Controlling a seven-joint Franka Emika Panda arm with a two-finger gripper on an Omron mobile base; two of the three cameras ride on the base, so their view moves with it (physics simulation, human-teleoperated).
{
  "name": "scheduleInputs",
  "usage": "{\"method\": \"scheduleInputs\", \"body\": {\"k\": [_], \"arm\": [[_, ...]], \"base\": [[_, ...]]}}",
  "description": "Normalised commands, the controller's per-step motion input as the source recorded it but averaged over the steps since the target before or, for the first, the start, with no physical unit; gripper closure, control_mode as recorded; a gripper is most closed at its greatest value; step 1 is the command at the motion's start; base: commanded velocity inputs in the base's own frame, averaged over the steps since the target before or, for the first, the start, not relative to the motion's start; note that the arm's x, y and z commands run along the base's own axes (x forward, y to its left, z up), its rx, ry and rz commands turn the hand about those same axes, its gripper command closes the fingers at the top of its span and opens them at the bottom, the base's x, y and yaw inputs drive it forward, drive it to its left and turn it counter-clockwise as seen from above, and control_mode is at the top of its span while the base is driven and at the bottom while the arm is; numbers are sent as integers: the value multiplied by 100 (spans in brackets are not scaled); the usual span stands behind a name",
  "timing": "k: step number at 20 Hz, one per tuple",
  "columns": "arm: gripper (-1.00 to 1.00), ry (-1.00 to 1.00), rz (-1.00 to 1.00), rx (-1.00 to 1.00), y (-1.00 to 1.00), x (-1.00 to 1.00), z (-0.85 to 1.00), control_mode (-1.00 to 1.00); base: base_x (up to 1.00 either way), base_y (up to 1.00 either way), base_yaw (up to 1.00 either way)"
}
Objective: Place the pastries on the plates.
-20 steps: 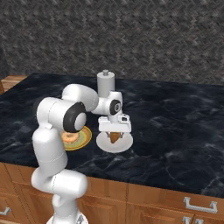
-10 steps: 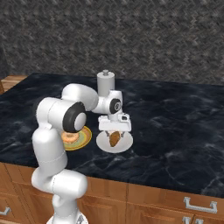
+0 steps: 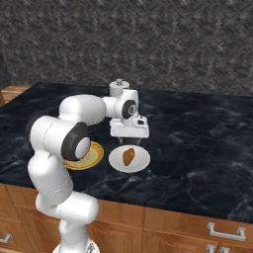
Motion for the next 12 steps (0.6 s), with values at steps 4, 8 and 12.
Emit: {"method": "scheduleInputs", "body": {"k": [4, 8, 12], "arm": [[-100, -60, -6, 0, 31, -99, 89, -100], [-100, -48, -13, 0, 49, -84, 100, -100], [-100, -44, -15, 0, 56, -85, 100, -100]], "base": [[0, 0, 0], [0, 0, 0], [0, 0, 0]]}}
